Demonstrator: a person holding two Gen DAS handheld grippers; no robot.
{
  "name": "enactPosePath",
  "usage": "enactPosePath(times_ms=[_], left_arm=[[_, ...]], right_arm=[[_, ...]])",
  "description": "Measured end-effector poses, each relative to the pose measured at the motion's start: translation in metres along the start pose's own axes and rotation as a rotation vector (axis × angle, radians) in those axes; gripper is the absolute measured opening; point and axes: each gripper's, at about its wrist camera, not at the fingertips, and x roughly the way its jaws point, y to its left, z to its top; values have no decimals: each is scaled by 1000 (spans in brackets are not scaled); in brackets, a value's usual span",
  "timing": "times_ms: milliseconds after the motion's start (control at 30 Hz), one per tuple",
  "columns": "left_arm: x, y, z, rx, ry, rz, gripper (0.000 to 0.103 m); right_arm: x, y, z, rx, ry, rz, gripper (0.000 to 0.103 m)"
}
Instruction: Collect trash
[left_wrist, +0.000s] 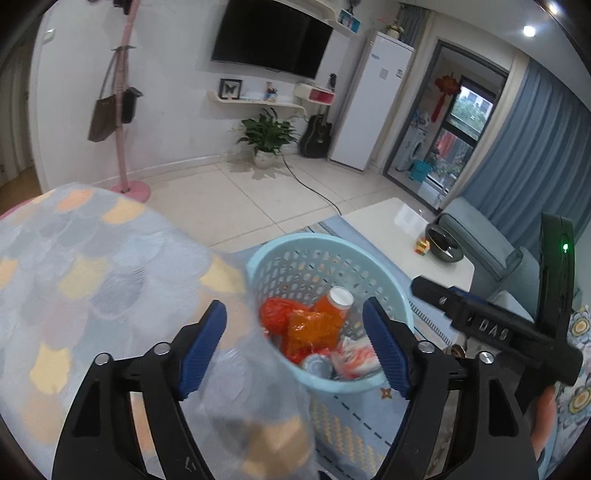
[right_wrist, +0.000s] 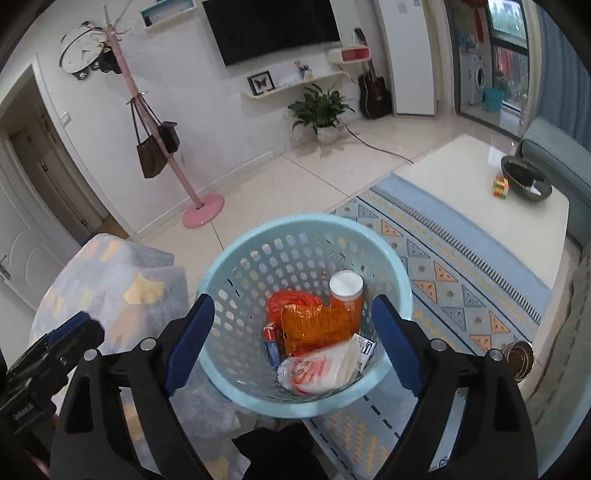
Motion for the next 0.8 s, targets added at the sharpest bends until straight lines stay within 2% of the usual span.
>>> enactPosePath(times_ms=[167,233,333,433,600,700,800], left_arm=[[-40,7,-18,-34,-55,24,77],[-60,8,-28,-20,-109,82,83],[-80,9,-42,3,-167,176,85],[-100,18,-55,-20,-199,207,85],[-128,25,-69,-15,-287,302,86],[-134,30,-81,-4,-335,329,89],[-133,33,-91,0,-361,306,90]], right_arm=[[-30,12,-8,-26,-50,45,83],[-44,21,-11,-52,-83,51,83],[-68,42,-21,-107,-157,43,83],[-85,56,-31,-145,-221,16,83],[-111,70,-50,-194,-315,-10,83],[-120,73,-62,-213,-354,-36,83],[-126,72,-72,-209,-374,-42,83]])
